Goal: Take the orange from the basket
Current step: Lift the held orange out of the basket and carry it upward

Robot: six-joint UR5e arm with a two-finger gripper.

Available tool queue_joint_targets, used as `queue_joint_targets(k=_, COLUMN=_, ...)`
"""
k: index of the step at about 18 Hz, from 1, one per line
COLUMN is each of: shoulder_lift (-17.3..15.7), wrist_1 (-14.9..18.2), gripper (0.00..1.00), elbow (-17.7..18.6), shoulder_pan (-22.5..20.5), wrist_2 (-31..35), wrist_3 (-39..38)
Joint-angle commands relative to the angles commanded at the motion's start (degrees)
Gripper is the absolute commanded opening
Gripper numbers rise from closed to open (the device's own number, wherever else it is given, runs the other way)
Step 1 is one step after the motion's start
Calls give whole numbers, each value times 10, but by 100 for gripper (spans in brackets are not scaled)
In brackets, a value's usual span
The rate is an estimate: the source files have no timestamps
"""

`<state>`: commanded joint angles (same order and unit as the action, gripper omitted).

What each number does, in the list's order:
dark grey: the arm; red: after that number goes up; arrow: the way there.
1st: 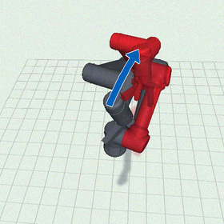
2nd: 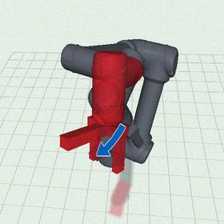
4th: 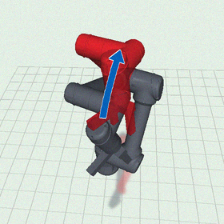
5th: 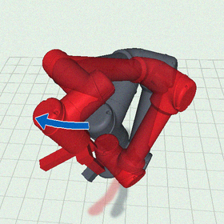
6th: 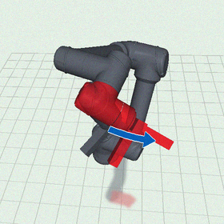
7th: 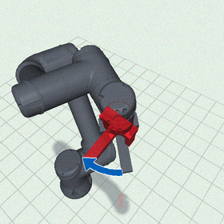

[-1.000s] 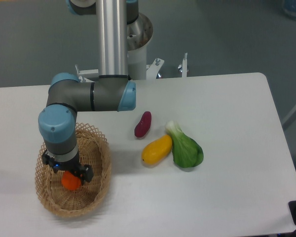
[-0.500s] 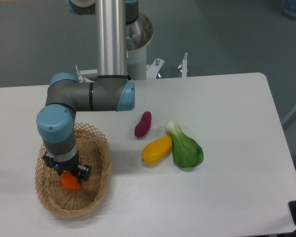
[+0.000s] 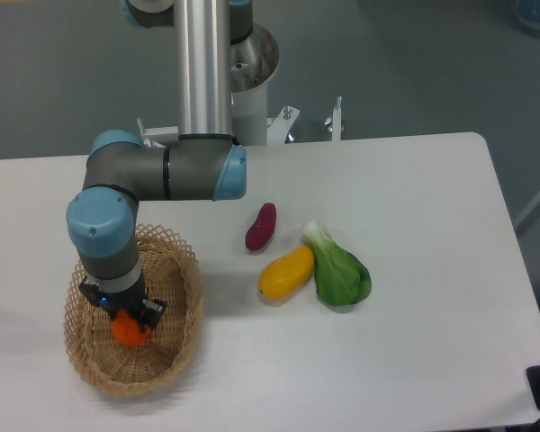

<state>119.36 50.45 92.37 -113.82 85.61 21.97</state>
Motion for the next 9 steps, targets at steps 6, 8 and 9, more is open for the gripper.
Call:
queue_joint_targets(k=6, shoulder_lift=-43, wrist_1=2, gripper=52, elbow=-23, shoulder_pan=-22, wrist_2=-1, wrist_3=18)
queue_joint_targets(k=8, shoulder_lift=-62, wrist_1=8, gripper=53, elbow=-37, shoulder_pan=-43, wrist_2=-4, wrist_3=31)
queue_joint_targets(k=9, shoulder_lift=-69, wrist_1=9, gripper=53, elbow=-40, shoulder_pan=-52, wrist_2=-4, wrist_3=33)
